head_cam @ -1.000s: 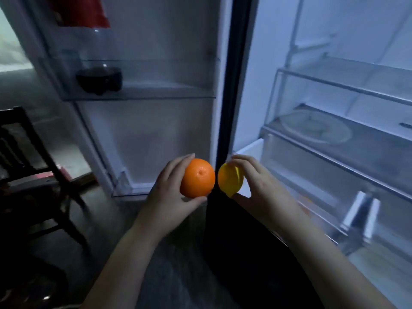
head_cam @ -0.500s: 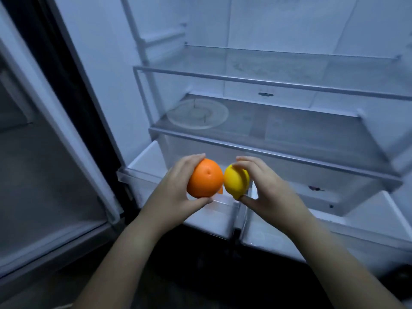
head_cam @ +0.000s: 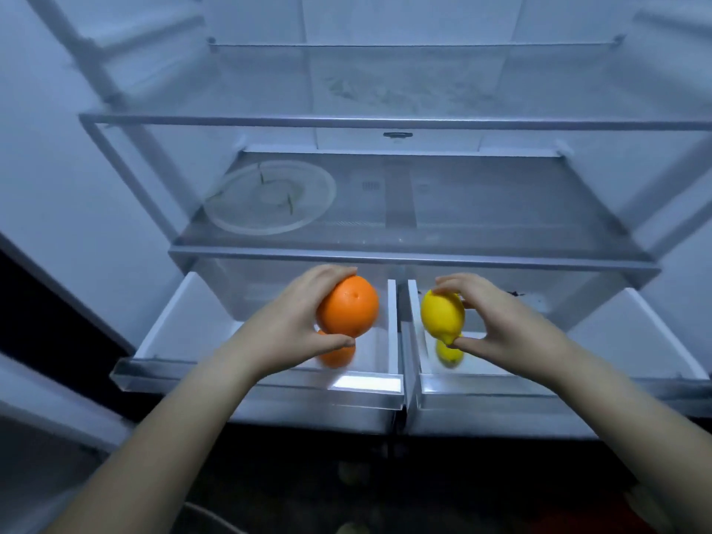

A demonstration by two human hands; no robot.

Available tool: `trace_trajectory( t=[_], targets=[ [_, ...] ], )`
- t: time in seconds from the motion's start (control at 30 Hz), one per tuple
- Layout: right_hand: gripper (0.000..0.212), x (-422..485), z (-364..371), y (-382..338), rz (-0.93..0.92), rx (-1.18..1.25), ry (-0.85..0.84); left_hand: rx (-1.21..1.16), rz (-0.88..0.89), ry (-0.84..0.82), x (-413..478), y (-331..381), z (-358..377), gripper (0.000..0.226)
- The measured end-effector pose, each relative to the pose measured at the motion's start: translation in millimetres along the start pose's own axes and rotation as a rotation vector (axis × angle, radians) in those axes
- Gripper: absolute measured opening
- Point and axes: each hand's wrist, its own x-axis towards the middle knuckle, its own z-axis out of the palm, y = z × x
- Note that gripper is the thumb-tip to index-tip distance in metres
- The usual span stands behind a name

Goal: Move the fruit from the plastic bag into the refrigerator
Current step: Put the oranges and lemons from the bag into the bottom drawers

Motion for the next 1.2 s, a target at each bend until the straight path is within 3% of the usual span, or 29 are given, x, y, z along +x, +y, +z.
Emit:
trace_trajectory(
  t=[0.33,0.53,0.77,0.97,1.2],
  targets=[
    [0.063,10,4,45,0.079,-0.137,-0.217,0.064,0.014,-0.275,24,-67,-4,0.086],
    [0.059,10,8,85,0.183,-0.254,-0.414,0.113,-0.093,-0.399,35,-98,0,0.086],
    [0.061,23,11,107,0.283,-0.447,-0.684,0.339,-0.263,-0.608,41,-117,10,0.086],
    [0.066,24,13,123,0.235,-0.441,-0.709,0.24,-0.334,-0.614,39,-129,18,0.085],
    [0.075,20,19,136,0.3,-0.317,-0.649,0.124,-0.39,-0.596,32,-137,19,0.08]
  ],
)
